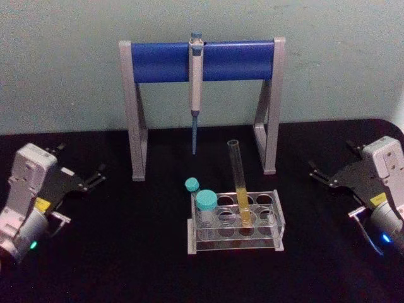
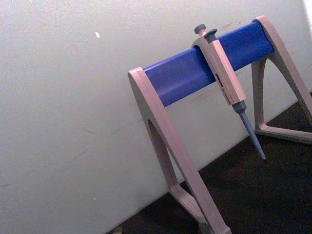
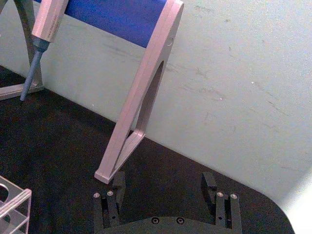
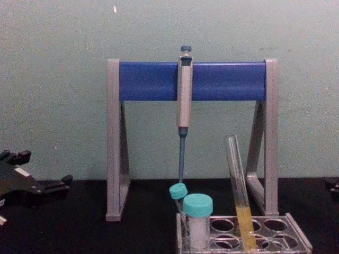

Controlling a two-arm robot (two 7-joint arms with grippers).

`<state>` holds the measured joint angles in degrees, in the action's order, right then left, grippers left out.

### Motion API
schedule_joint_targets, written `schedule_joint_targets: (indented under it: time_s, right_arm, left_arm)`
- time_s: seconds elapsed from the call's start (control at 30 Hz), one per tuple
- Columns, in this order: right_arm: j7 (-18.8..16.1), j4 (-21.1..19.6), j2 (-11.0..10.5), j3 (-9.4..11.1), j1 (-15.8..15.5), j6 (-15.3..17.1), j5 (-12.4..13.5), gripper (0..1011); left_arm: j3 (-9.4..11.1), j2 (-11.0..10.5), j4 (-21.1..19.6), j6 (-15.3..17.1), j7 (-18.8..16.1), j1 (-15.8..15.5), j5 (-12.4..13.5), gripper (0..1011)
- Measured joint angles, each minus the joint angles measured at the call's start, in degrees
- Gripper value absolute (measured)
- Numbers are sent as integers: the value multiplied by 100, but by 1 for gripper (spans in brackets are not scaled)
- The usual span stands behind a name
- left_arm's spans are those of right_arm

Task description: Pick up the test tube from the test tube rack, shake it, then place it back into the test tube rack.

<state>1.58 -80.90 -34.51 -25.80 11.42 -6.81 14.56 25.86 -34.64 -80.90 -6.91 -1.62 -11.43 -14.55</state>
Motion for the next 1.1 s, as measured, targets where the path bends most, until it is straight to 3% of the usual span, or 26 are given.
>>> schedule_joint_targets:
  time_s: [1.1]
  right_arm:
    - [4, 0, -13, -7, 2, -10, -2, 1000]
  left_arm:
    - [0, 0, 0, 0, 0, 0, 0, 1001]
